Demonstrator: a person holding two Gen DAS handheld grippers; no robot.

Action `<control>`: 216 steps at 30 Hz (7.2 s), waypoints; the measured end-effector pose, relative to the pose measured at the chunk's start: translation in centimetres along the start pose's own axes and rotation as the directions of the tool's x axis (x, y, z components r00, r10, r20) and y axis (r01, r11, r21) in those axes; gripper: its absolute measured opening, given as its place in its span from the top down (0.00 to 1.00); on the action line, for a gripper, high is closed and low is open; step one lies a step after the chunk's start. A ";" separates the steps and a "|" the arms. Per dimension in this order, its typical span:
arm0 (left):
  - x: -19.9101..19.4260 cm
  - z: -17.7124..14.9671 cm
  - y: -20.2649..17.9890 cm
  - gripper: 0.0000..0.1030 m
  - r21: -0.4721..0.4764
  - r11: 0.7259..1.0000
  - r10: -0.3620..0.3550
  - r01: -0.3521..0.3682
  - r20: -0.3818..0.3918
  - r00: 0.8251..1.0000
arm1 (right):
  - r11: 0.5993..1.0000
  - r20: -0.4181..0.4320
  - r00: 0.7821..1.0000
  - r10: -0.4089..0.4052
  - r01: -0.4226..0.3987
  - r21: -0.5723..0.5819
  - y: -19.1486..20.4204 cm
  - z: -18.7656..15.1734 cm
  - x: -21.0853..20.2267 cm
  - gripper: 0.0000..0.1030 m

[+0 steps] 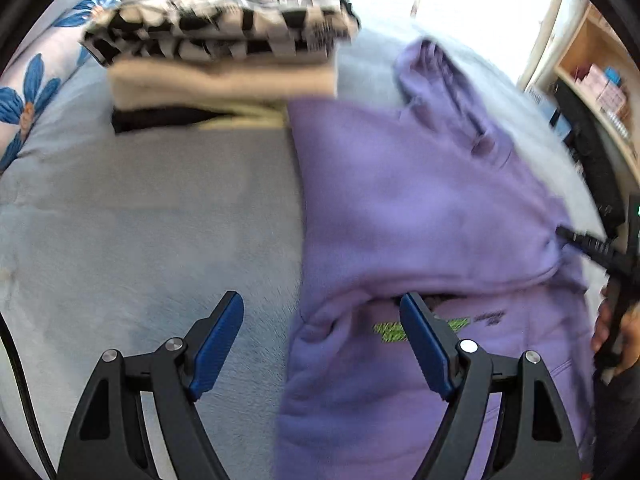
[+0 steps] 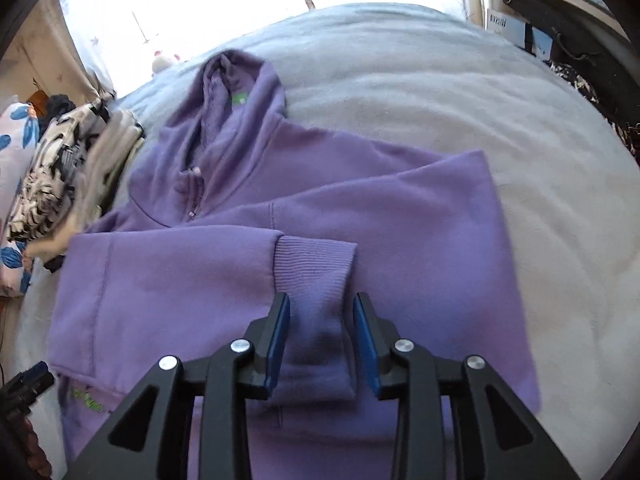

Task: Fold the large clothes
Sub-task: 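Grasp the folded cuff with the right gripper and straighten it, then lay the cuff flat and open the right gripper, then move both grippers back to the ribbed hem of the purple hoodie, then grasp the hoodie hem with the left gripper while the right gripper grasps it too, then lift the hem with both grippers, fold it toward the hood, and open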

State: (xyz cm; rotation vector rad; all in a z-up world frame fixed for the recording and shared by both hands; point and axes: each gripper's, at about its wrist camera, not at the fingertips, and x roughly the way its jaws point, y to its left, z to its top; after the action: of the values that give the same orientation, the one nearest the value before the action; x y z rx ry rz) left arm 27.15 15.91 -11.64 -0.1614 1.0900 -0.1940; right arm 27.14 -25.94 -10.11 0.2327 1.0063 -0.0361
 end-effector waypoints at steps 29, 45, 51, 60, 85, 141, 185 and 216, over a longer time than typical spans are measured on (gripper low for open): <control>7.5 3.8 -5.7 0.69 0.084 0.994 0.066 -0.064 -0.019 0.998 | 0.983 -0.061 0.992 0.107 -0.115 -0.145 3.8 -2.7 0.0 0.90; 9.8 9.7 -5.1 0.48 0.030 0.968 0.248 -0.250 0.060 0.967 | 0.994 -0.041 0.998 0.049 -0.052 -0.093 4.2 3.1 4.8 0.89; 11.0 9.8 -2.6 0.45 0.014 0.964 0.264 -0.266 0.076 0.962 | 0.988 -0.037 0.996 0.076 -0.080 -0.130 3.5 2.8 4.3 0.92; 9.6 9.4 -2.3 0.44 0.003 0.963 0.267 -0.268 0.075 0.961 | 0.987 -0.043 0.997 0.069 -0.075 -0.142 3.6 2.1 2.1 0.89; -11.3 -1.0 -9.3 0.44 0.093 0.974 0.184 -0.204 0.188 0.965 | 0.982 0.091 0.989 0.117 -0.101 -0.161 4.0 -5.7 -17.0 0.68; -11.3 -26.1 -0.9 0.34 -0.083 0.987 -0.142 0.137 -0.063 0.988 | 0.986 -0.077 0.993 0.094 -0.082 0.148 -11.9 -27.8 -19.5 0.53; -19.3 -27.4 -6.8 0.88 0.035 0.996 -0.083 0.084 -0.042 0.996 | 0.987 -0.076 0.984 0.163 -0.162 0.022 -9.9 -29.7 -27.6 0.90; -7.7 2.1 -4.8 0.86 -0.081 0.985 -0.144 0.152 0.101 0.984 | 0.972 0.063 0.977 0.202 -0.208 0.109 -6.8 -4.2 -14.4 0.90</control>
State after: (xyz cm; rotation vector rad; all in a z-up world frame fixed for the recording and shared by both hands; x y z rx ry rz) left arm 25.18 13.17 -2.95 -0.3292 0.9931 -0.2691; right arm 14.96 -32.80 -1.39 0.4387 0.9257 0.0881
